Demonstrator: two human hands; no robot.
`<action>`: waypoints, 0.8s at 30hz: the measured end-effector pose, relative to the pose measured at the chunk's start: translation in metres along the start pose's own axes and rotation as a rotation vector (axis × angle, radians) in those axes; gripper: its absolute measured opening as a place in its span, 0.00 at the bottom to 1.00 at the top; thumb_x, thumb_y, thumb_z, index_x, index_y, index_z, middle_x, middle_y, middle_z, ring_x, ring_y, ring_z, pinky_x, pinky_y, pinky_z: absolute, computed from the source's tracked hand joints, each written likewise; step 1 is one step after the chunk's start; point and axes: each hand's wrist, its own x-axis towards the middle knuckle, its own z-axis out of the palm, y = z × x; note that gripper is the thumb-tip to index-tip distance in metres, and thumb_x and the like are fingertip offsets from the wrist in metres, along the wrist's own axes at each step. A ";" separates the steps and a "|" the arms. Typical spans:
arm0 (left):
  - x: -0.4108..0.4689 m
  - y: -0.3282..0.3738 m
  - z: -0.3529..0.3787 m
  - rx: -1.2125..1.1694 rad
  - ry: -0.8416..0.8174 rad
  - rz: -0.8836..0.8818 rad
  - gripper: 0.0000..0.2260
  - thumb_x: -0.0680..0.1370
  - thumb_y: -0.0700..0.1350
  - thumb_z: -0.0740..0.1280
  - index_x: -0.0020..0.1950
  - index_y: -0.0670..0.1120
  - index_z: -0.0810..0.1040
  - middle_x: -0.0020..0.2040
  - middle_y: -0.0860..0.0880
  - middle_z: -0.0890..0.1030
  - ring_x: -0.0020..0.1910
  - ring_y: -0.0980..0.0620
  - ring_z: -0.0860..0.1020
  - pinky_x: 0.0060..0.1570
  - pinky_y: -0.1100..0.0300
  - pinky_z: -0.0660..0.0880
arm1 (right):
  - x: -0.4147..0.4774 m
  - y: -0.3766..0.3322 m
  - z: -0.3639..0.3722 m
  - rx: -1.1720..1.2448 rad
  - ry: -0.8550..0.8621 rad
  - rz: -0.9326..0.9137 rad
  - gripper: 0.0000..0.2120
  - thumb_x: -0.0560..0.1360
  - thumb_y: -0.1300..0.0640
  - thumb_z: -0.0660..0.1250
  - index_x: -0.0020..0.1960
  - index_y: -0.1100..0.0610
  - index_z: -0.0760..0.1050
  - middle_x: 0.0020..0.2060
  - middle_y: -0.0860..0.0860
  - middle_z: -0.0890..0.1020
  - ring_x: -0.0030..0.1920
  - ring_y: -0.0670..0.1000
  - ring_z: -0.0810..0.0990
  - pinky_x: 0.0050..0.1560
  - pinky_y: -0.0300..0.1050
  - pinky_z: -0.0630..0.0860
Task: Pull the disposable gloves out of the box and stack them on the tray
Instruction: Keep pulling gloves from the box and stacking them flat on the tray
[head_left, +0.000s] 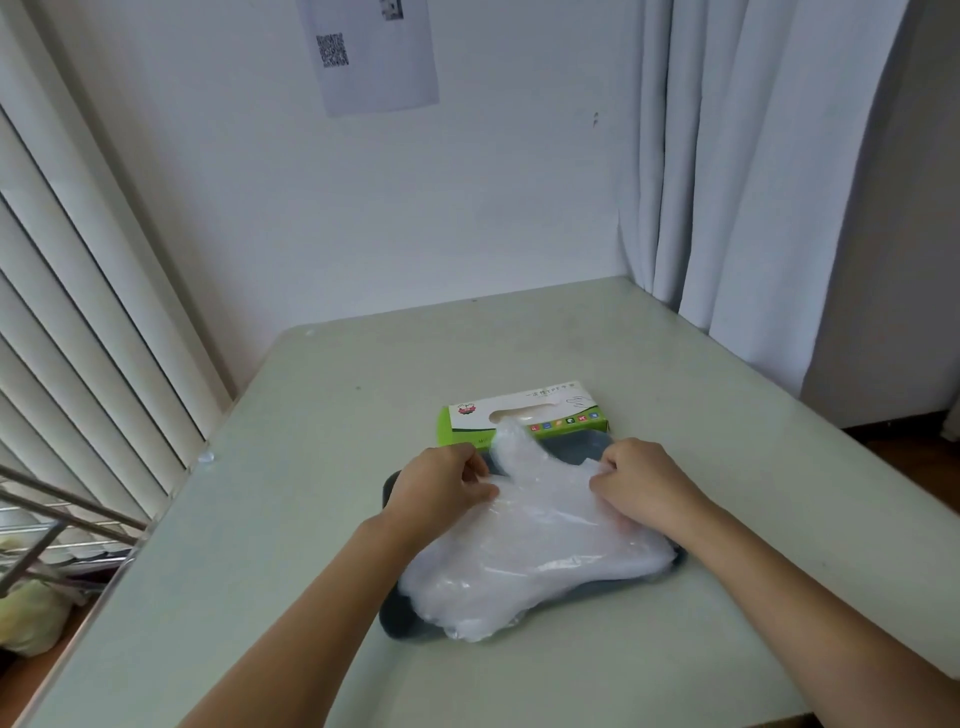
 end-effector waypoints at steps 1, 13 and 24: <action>-0.001 0.001 0.000 0.009 0.048 0.028 0.10 0.75 0.50 0.69 0.54 0.49 0.78 0.48 0.55 0.78 0.50 0.53 0.77 0.40 0.65 0.65 | 0.000 0.000 -0.001 -0.004 -0.009 0.004 0.13 0.71 0.62 0.61 0.30 0.57 0.61 0.29 0.51 0.71 0.30 0.51 0.67 0.27 0.41 0.60; -0.013 0.019 0.018 0.087 -0.412 0.248 0.29 0.82 0.53 0.60 0.79 0.50 0.52 0.79 0.52 0.51 0.78 0.54 0.49 0.74 0.59 0.44 | -0.002 0.006 -0.002 -0.003 0.053 -0.009 0.09 0.73 0.60 0.63 0.36 0.56 0.68 0.34 0.51 0.74 0.38 0.54 0.73 0.32 0.43 0.65; -0.008 0.008 0.019 -0.215 -0.504 0.093 0.21 0.85 0.44 0.51 0.78 0.50 0.56 0.76 0.48 0.62 0.75 0.48 0.60 0.73 0.58 0.53 | -0.067 -0.011 0.033 0.032 -0.152 -0.563 0.15 0.72 0.45 0.71 0.52 0.54 0.82 0.54 0.44 0.78 0.56 0.42 0.73 0.59 0.33 0.67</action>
